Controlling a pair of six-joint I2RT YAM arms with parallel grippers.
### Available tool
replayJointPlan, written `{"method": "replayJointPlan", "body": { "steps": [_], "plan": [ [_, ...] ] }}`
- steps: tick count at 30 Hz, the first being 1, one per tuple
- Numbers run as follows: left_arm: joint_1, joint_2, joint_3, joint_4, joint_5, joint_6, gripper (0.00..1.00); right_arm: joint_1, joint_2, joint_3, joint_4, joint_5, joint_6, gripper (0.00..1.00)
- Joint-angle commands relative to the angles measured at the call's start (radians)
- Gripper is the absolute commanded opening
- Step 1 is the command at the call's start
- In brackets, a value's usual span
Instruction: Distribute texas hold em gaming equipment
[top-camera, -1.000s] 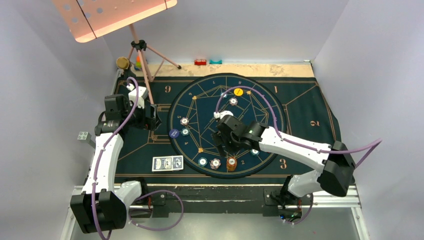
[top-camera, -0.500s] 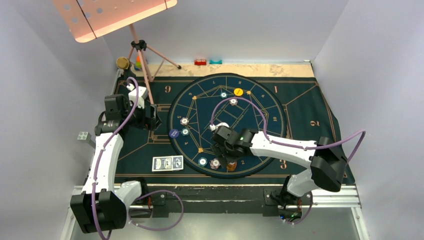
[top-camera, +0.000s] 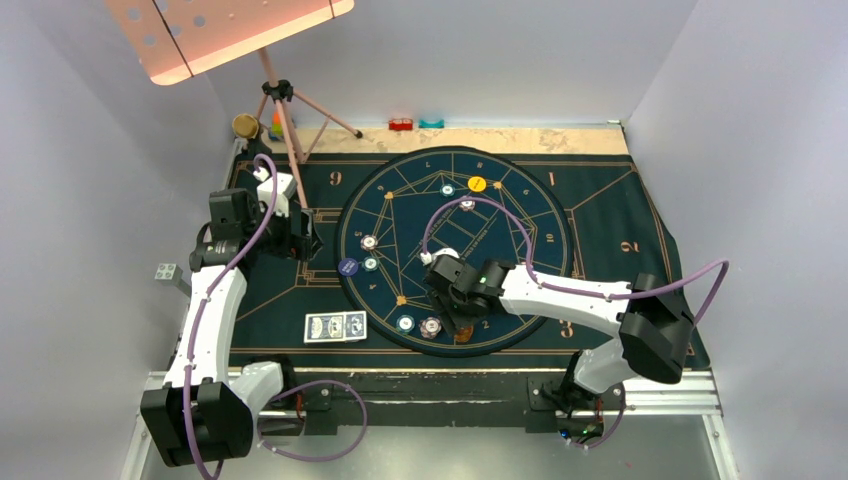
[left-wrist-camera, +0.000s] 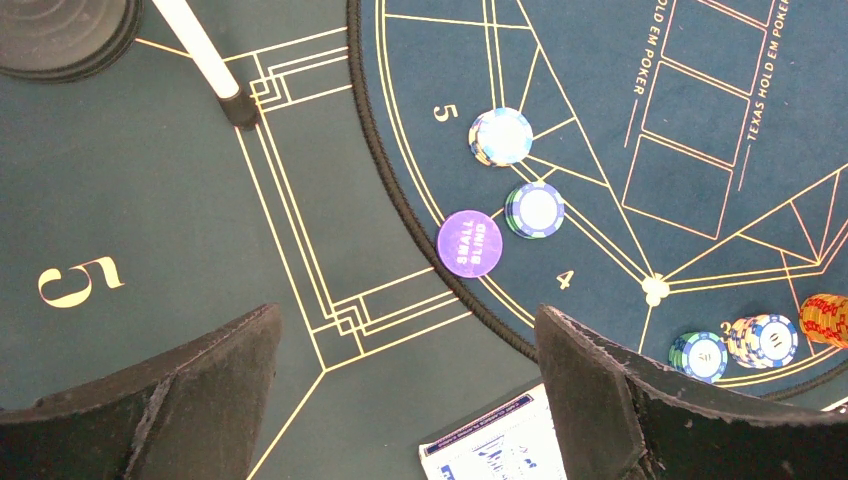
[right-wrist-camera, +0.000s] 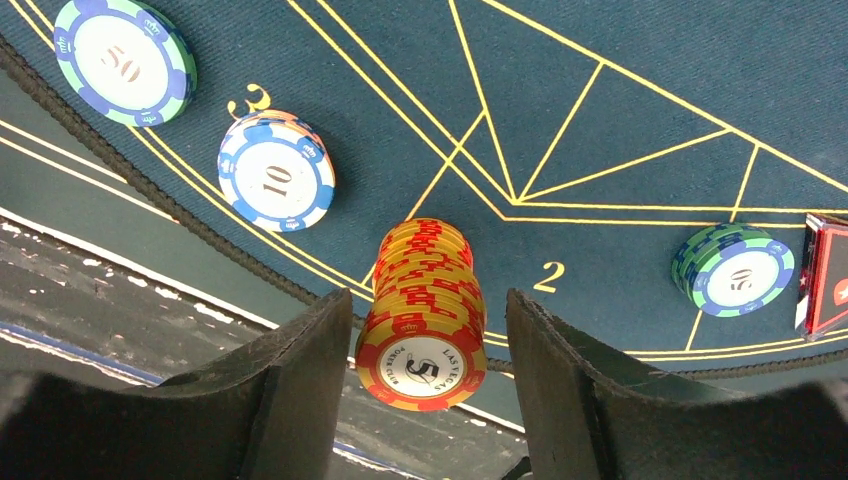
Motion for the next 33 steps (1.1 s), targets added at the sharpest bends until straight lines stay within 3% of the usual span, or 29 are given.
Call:
{"method": "replayJointPlan", "body": {
  "steps": [1,5,18,33],
  "plan": [
    [0.007,-0.008,-0.005,0.021,0.015,0.02,1.0,0.007,-0.002,0.0,0.006,-0.01,0.009,0.59],
    [0.008,-0.01,-0.005,0.021,0.015,0.019,1.0,0.009,-0.005,0.002,-0.004,-0.017,0.006,0.56],
    [0.007,-0.011,-0.005,0.02,0.016,0.019,1.0,0.015,-0.012,0.003,-0.022,-0.015,0.005,0.57],
    [0.008,-0.013,-0.007,0.019,0.016,0.019,1.0,0.015,-0.022,0.046,-0.065,0.0,-0.003,0.17]
  ]
}}
